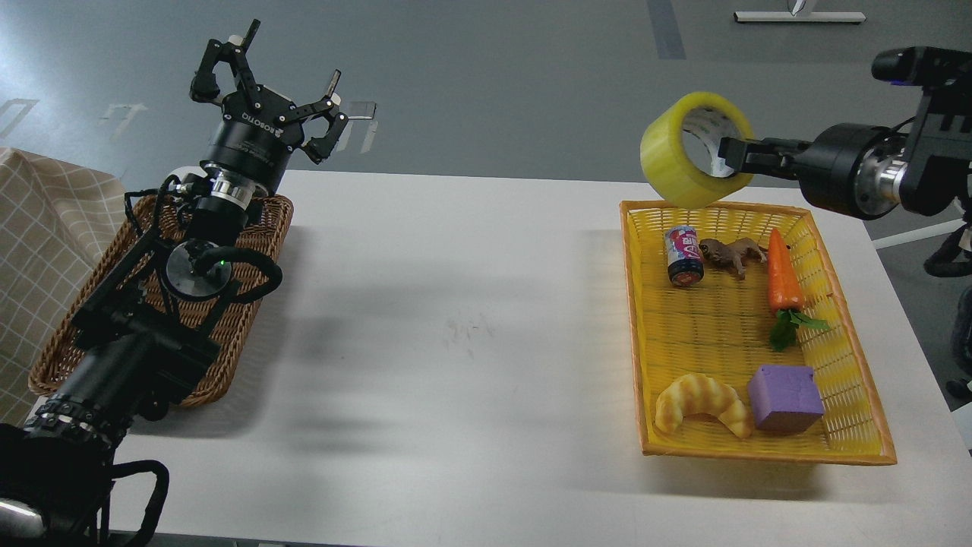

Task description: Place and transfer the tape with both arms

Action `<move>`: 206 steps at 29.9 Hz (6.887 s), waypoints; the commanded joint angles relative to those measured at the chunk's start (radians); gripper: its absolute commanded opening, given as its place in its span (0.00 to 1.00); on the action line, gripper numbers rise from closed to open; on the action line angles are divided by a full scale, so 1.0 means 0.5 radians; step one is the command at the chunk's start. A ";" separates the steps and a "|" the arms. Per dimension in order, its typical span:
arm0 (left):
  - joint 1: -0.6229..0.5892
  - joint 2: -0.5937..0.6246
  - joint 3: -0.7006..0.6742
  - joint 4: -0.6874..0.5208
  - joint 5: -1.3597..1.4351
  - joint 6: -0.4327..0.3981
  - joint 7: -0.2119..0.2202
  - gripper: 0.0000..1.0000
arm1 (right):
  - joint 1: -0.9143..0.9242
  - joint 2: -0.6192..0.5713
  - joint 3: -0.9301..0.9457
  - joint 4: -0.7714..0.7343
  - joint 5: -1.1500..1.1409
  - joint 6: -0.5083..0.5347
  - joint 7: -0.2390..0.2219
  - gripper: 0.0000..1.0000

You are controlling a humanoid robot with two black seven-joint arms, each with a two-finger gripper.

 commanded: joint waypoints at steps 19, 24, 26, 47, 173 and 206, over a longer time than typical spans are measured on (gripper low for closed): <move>-0.032 -0.006 0.010 -0.006 0.003 0.000 0.003 0.98 | 0.461 1.060 -0.680 -0.798 -0.012 0.000 -0.007 0.00; -0.035 -0.013 0.013 -0.046 0.003 0.000 0.003 0.98 | 0.455 1.220 -0.769 -0.948 -0.012 0.000 -0.007 0.00; -0.035 -0.013 0.013 -0.052 0.003 0.000 0.003 0.98 | 0.442 1.248 -0.785 -0.973 -0.012 0.000 -0.007 0.00; -0.056 -0.040 0.006 -0.083 0.003 0.000 0.000 0.98 | 0.311 1.460 -0.898 -1.350 -0.018 0.000 -0.007 0.00; -0.013 0.095 0.022 -0.141 0.006 0.000 0.022 0.98 | -0.748 1.101 2.059 -0.684 0.972 0.000 0.831 1.00; -0.118 0.279 0.077 -0.245 1.238 0.000 -0.012 0.98 | -0.870 1.180 1.958 -0.927 1.749 0.000 0.699 1.00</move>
